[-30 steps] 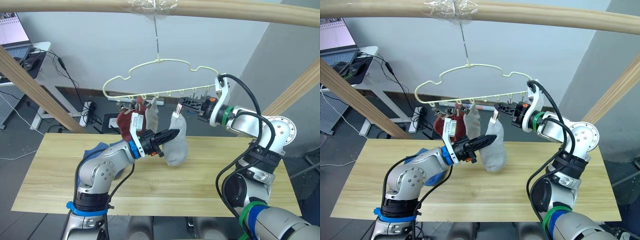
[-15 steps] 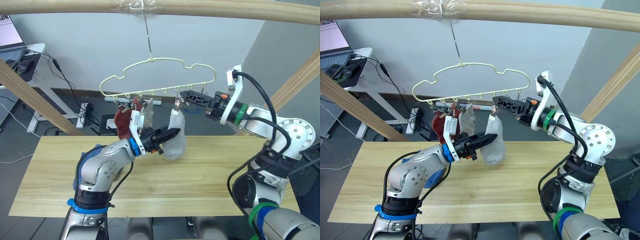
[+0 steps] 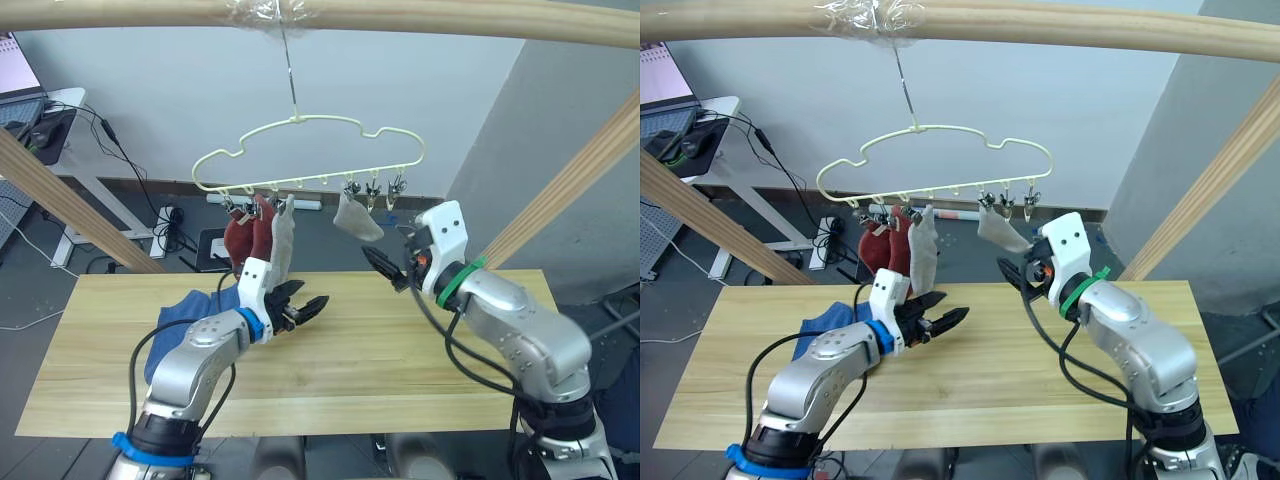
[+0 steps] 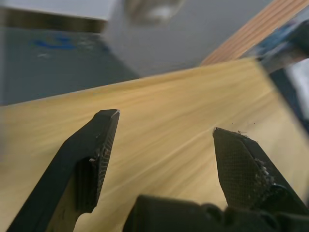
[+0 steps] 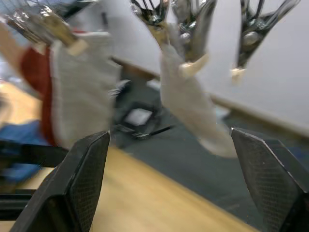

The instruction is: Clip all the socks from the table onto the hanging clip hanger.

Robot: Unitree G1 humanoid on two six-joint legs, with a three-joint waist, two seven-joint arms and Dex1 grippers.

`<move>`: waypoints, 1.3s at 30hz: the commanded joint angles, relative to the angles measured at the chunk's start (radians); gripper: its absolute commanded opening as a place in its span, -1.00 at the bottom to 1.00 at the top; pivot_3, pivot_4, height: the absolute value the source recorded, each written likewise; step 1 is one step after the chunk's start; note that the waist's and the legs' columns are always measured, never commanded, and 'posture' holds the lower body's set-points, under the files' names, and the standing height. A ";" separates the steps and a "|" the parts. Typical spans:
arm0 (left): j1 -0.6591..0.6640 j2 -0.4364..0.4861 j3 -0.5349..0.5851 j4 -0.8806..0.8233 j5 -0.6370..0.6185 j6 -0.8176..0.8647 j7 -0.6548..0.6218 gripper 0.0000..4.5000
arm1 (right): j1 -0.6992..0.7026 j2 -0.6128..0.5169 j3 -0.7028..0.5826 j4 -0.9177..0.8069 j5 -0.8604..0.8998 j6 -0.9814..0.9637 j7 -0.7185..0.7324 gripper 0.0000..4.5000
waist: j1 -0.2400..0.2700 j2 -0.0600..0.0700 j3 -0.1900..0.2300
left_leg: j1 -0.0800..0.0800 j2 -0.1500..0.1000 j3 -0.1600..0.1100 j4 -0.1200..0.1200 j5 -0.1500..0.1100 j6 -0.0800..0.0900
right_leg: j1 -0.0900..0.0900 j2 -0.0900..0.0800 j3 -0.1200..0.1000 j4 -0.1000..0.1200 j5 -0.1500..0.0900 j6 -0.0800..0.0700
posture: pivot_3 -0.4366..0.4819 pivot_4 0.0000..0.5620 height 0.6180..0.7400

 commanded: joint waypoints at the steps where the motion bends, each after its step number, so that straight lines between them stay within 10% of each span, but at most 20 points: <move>1: 0.005 0.072 0.044 -0.109 -0.031 -0.042 -0.094 0.56 | 0.045 0.072 0.003 -0.023 -0.050 -0.142 -0.039 0.85 | 0.001 0.000 0.000 | 0.000 0.000 0.000 0.000 0.000 0.000 | 0.000 0.000 0.000 0.000 0.000 0.000 | 0.06 -0.16 1.00; 6: 0.003 0.159 0.151 -0.221 -0.149 -0.053 -0.202 0.58 | 0.074 0.137 0.074 -0.024 -0.162 -0.227 -0.094 0.27 | 0.002 0.000 0.000 | 0.000 0.001 0.000 0.000 0.000 0.000 | 0.000 0.000 0.000 0.001 0.000 0.000 | 0.14 -0.17 1.00; 22: -0.075 0.142 0.213 -0.327 -0.296 0.002 -0.123 0.58 | 0.010 0.271 0.060 0.115 -0.285 -0.350 -0.141 0.27 | 0.005 0.000 0.000 | 0.001 0.001 0.000 0.000 0.000 0.000 | 0.000 0.000 -0.001 0.002 0.000 0.000 | 0.17 -0.20 1.00; 27: -0.086 0.134 0.209 -0.328 -0.286 -0.010 -0.104 0.58 | -0.014 0.286 0.049 0.143 -0.296 -0.359 -0.134 -0.30 | 0.006 0.000 0.000 | 0.001 0.001 0.000 0.001 0.000 0.000 | 0.000 0.000 -0.001 0.003 0.000 0.000 | 0.20 -0.19 1.00; 39: -0.115 0.113 0.209 -0.335 -0.319 -0.009 -0.083 0.58 | -0.053 0.305 0.042 0.194 -0.309 -0.375 -0.135 -0.30 | 0.008 0.000 0.000 | 0.001 0.001 -0.001 0.002 0.000 0.000 | 0.000 0.000 -0.001 0.004 0.003 -0.006 | 0.21 -0.17 1.00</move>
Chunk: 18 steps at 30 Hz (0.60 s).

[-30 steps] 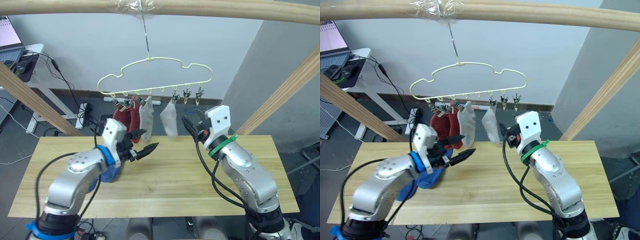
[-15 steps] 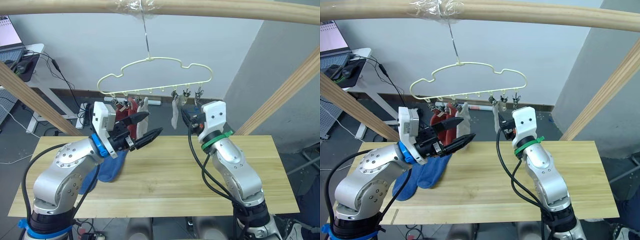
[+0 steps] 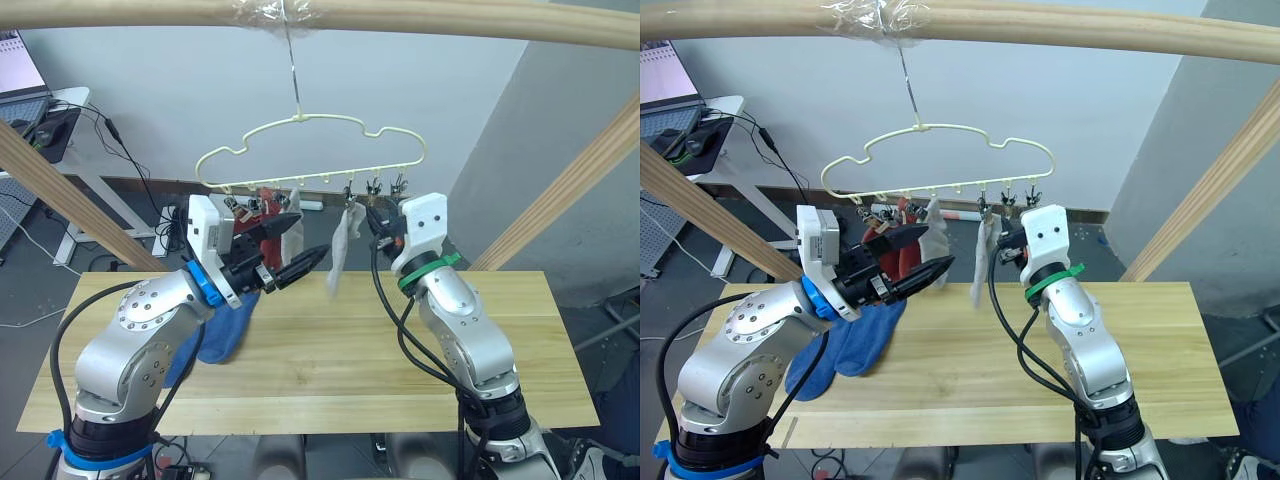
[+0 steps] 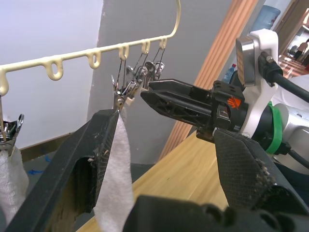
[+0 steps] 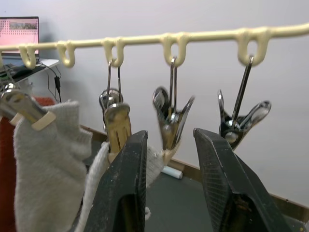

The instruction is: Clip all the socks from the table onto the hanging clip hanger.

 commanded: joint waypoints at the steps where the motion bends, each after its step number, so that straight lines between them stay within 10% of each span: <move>1: -0.002 -0.003 0.013 -0.050 -0.041 -0.003 -0.006 0.58 | -0.022 0.023 -0.007 0.000 -0.019 -0.033 -0.012 -0.30 | 0.000 0.000 0.000 | 0.000 0.000 0.000 0.000 0.000 0.000 | 0.000 0.000 0.000 0.000 0.000 0.000 | 0.21 -0.17 1.00; 18: 0.006 -0.015 -0.015 -0.093 -0.071 0.022 0.036 0.58 | -0.098 0.072 -0.020 0.113 -0.048 -0.093 -0.009 -0.30 | 0.001 0.000 0.000 | 0.000 0.000 0.000 0.004 0.000 0.000 | 0.001 0.000 0.000 0.001 0.000 0.000 | 0.22 -0.14 1.00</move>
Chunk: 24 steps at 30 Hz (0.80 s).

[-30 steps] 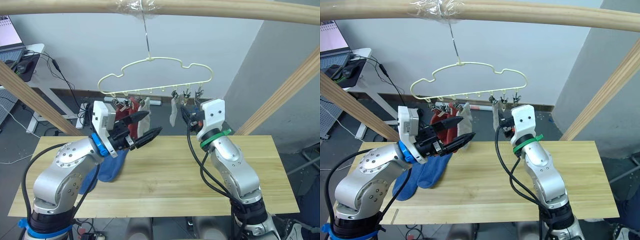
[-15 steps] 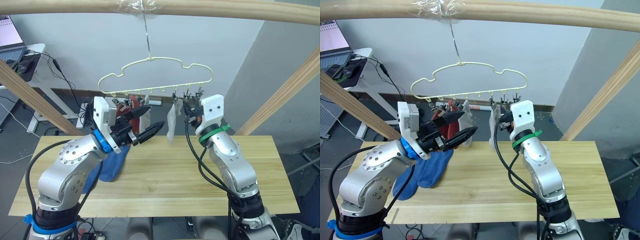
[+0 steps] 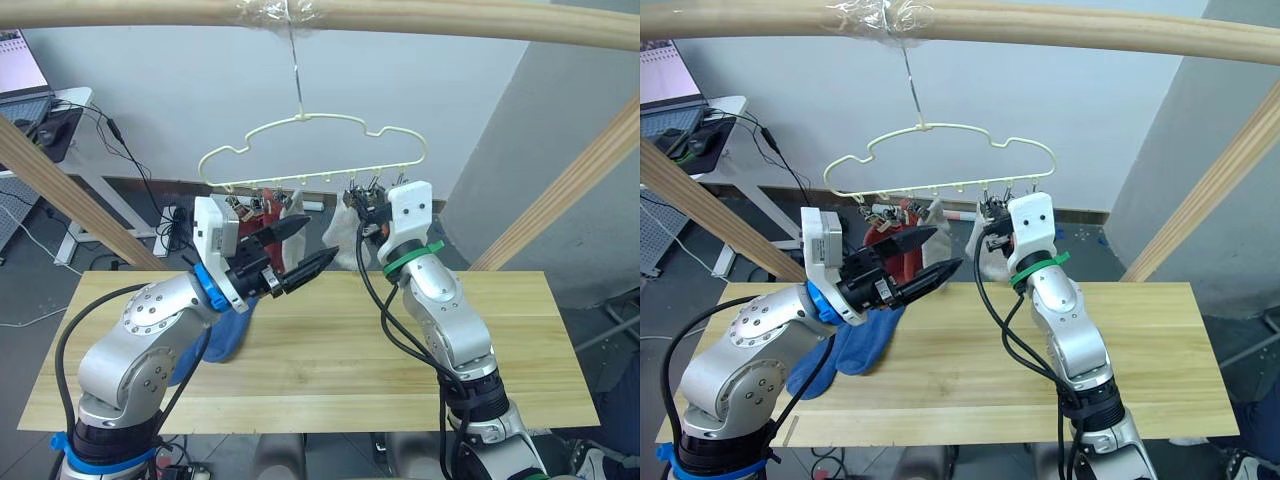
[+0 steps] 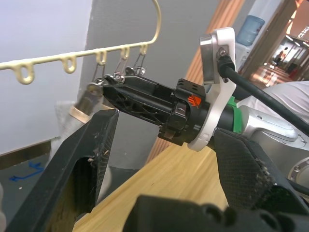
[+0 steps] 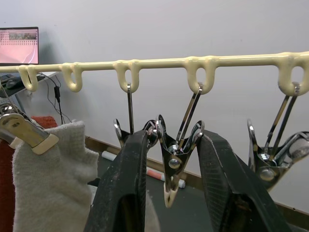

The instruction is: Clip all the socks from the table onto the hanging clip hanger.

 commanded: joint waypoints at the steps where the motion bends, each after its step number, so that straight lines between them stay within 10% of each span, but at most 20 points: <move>1: -0.004 -0.006 -0.001 -0.053 -0.026 0.001 0.011 0.58 | -0.026 0.000 -0.017 -0.010 -0.005 -0.036 0.008 -0.30 | 0.000 0.000 0.000 | 0.000 0.000 0.000 0.000 0.000 0.000 | 0.000 0.000 0.000 0.000 0.000 0.000 | 0.22 -0.14 1.00; 24: 0.005 -0.007 -0.010 -0.054 -0.038 -0.001 0.014 0.58 | 0.074 -0.073 -0.003 -0.090 -0.021 -0.067 0.077 -0.30 | 0.000 0.000 0.000 | 0.000 0.000 0.000 0.001 0.000 0.000 | 0.000 0.000 0.000 0.001 0.000 0.000 | 0.19 -0.15 1.00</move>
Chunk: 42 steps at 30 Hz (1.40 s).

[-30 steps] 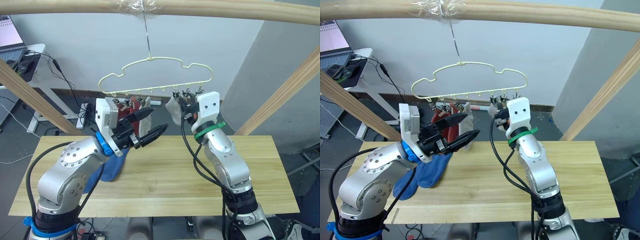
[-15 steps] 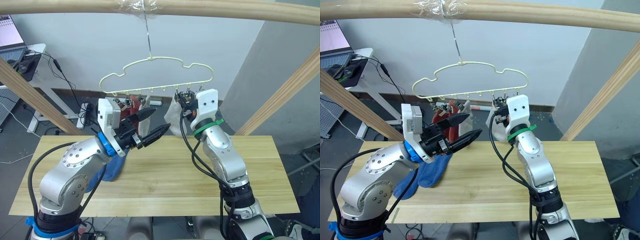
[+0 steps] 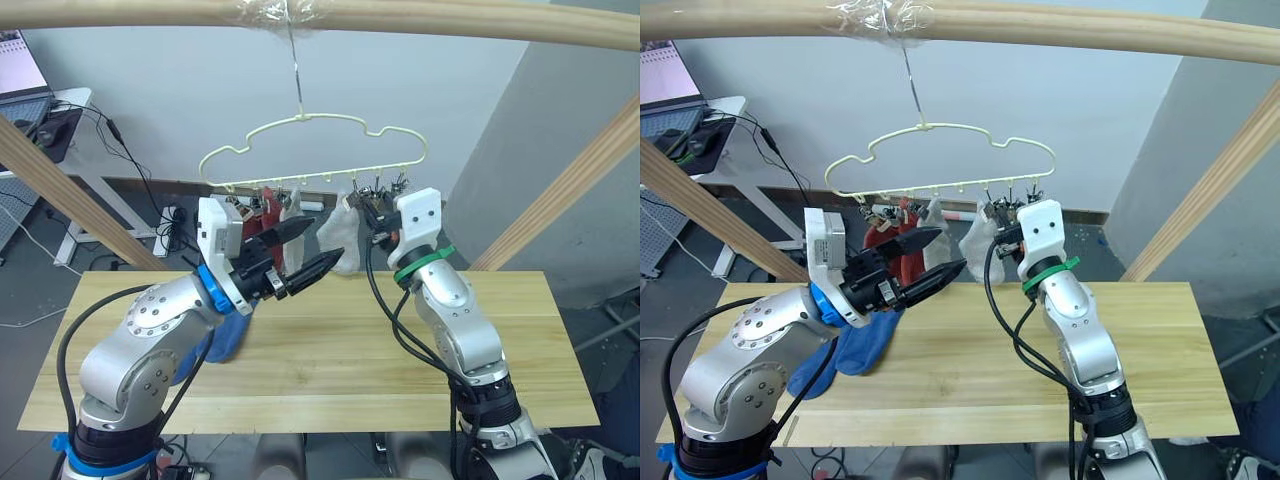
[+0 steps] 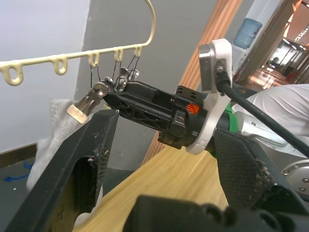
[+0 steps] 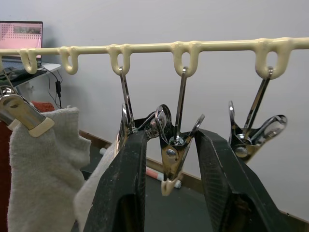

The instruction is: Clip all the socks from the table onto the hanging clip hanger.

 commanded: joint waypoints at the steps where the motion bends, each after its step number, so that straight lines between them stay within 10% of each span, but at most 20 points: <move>1: 0.004 -0.003 0.009 -0.030 -0.012 -0.017 -0.006 0.58 | 0.021 -0.011 0.007 -0.048 -0.020 -0.026 0.009 -0.30 | 0.000 0.000 0.000 | 0.000 0.000 0.000 0.000 0.000 0.000 | 0.000 0.000 0.000 0.000 0.000 0.000 | 0.19 -0.15 1.00; 42: -0.003 -0.002 -0.004 -0.021 0.004 -0.024 -0.010 0.58 | -0.006 0.021 -0.015 0.014 -0.041 -0.004 -0.004 -0.30 | 0.001 0.000 0.000 | 0.000 0.000 0.000 0.002 0.000 0.000 | 0.001 0.000 0.000 0.000 0.000 0.000 | 0.20 -0.16 1.00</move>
